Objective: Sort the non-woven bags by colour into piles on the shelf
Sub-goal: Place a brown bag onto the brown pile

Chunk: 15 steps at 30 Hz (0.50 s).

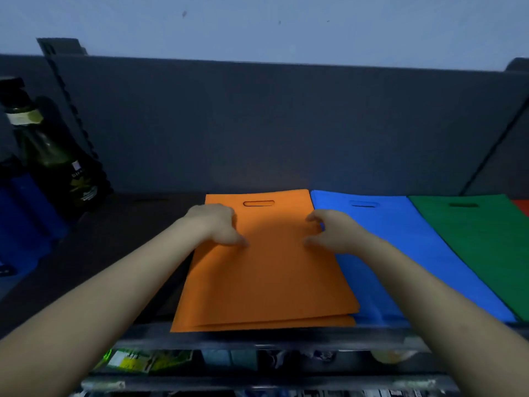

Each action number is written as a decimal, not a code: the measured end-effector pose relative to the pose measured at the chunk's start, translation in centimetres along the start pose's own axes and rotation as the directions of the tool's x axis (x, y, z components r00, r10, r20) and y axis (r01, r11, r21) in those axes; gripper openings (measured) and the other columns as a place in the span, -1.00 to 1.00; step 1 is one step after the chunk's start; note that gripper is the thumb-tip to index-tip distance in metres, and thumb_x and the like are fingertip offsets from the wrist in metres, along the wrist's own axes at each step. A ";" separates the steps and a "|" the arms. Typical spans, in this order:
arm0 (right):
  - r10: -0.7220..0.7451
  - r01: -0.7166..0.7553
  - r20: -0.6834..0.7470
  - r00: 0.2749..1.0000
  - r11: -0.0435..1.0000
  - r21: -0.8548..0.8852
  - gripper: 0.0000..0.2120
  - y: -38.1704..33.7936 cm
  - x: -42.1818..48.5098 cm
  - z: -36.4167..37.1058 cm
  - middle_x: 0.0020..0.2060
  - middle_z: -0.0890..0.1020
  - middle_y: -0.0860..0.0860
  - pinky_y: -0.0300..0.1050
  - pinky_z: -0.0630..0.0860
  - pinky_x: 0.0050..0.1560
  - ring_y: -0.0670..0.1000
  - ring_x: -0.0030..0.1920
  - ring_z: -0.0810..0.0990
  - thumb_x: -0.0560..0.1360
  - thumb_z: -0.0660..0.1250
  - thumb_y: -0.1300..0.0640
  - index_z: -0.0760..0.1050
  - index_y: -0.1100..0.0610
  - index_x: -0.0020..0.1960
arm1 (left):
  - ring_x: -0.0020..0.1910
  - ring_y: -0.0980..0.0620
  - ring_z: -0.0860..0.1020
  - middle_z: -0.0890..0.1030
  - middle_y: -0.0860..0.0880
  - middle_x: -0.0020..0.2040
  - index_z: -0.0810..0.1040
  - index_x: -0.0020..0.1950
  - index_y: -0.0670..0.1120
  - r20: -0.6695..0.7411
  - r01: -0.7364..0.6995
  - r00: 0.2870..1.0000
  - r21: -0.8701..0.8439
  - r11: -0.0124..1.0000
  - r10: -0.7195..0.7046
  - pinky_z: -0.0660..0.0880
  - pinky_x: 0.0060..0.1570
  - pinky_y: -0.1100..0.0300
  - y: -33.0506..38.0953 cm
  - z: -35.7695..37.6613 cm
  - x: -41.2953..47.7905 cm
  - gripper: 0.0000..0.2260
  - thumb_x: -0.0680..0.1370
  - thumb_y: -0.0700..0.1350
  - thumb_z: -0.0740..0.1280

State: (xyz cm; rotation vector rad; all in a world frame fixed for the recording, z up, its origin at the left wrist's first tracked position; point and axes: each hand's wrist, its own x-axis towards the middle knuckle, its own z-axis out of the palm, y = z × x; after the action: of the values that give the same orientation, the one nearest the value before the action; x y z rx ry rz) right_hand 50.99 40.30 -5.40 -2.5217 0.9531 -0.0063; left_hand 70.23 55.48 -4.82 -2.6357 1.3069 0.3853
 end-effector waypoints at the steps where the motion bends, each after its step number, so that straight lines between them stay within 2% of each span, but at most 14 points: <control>1: 0.004 -0.004 -0.011 1.000 1.000 -0.013 -0.48 0.1 -0.3 -0.3 0.31 0.48 0.05 -0.08 0.45 0.22 0.06 0.27 0.47 0.48 0.40 0.02 0.38 0.09 0.40 | 0.12 -0.06 0.52 0.54 -0.01 0.18 0.45 0.27 0.00 -0.036 -0.016 0.999 0.059 0.998 0.018 0.47 0.01 0.09 0.4 -0.1 0.1 -0.37 0.41 0.44 0.21; 5: 0.044 -0.065 -0.121 0.992 0.983 -0.173 -0.39 1.6 -2.0 -2.0 0.41 0.36 0.09 0.02 0.35 0.36 0.11 0.41 0.32 0.53 0.31 -0.11 0.24 0.10 0.49 | 0.22 -0.10 0.48 0.52 -0.06 0.24 0.43 0.33 -0.05 -0.250 -0.117 0.956 0.156 0.981 0.154 0.36 0.21 0.00 3.4 -1.3 -0.1 -0.31 0.48 0.45 0.07; 9: 0.104 -0.162 -0.213 0.971 0.947 -0.277 -0.29 4.6 -3.7 -4.3 0.44 0.30 0.13 0.05 0.36 0.35 0.17 0.41 0.30 0.50 0.26 -0.23 0.16 0.09 0.52 | 0.30 -0.11 0.43 0.46 -0.06 0.35 0.34 0.44 -0.06 -0.386 -0.205 0.884 0.187 0.961 0.263 0.27 0.30 -0.03 8.6 -3.3 -0.6 -0.21 0.44 0.49 0.04; 13: 0.133 -0.225 -0.280 0.951 0.918 -0.328 -0.23 9.4 -5.9 -6.8 0.50 0.20 0.11 0.11 0.33 0.36 0.16 0.46 0.22 0.48 0.24 -0.31 0.11 0.04 0.54 | 0.33 -0.12 0.39 0.39 -0.06 0.42 0.15 0.55 -0.04 -0.444 -0.264 0.825 0.243 0.934 0.349 0.27 0.30 -0.03 15.5 -4.6 -1.2 -0.02 0.33 0.59 0.00; 15: 0.144 -0.246 -0.300 0.943 0.908 -0.339 -0.22 12.8 -7.1 -8.3 0.52 0.17 0.11 0.12 0.31 0.37 0.16 0.48 0.19 0.48 0.24 -0.32 0.09 0.03 0.54 | 0.33 -0.12 0.39 0.39 -0.06 0.41 0.13 0.56 -0.03 -0.443 -0.281 0.809 0.284 0.917 0.385 0.25 0.30 -0.03 19.7 -4.9 -1.3 0.01 0.30 0.61 0.00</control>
State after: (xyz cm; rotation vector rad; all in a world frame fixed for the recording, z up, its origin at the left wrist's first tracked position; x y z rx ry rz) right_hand 36.26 32.95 -1.98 -2.8036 1.4370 -0.1197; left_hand 54.45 43.29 -0.52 -2.4008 1.8582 -0.4044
